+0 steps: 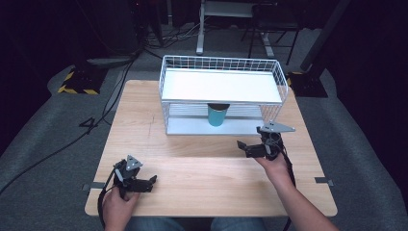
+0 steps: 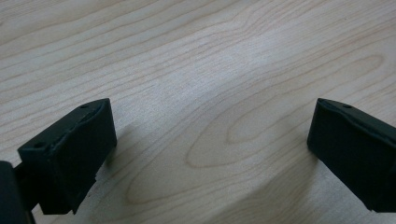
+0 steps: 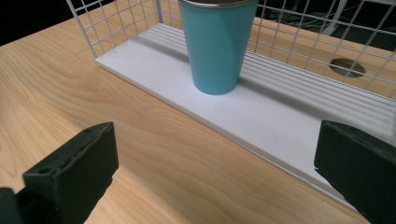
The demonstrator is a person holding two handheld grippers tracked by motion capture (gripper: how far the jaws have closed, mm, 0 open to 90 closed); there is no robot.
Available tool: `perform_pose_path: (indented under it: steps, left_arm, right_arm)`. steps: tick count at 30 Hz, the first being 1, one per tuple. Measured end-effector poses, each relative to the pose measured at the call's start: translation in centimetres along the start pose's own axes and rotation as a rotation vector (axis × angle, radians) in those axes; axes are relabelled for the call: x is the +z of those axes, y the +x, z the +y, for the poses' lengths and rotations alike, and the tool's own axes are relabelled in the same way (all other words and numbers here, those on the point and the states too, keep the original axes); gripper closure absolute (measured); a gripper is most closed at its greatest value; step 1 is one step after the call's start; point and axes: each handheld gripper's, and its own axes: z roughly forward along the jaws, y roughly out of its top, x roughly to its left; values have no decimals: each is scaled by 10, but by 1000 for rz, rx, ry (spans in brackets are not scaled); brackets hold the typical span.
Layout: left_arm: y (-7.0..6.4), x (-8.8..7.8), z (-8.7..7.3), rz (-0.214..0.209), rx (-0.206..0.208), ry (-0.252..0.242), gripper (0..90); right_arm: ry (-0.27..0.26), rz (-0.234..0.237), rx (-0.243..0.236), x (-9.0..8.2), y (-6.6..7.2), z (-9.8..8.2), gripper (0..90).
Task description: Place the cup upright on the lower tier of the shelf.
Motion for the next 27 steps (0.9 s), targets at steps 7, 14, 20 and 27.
perform_pose_path:
  steps: [7, 14, 20, 27]
  left_arm:
    - [0, 0, 1, 1, 0, 1, 17]
    - [1, 2, 2, 3, -2, 0, 18]
    - [0, 3, 4, 9, -8, 1, 18]
    - [0, 4, 4, 10, -12, -1, 17]
  right_arm:
    - [29, -1, 6, -31, -6, -16, 43]
    - [27, -23, 17, -52, -11, -34, 77]
    - [79, -7, 3, -67, -14, -58, 154]
    - [114, -17, 3, -74, -16, -81, 154]
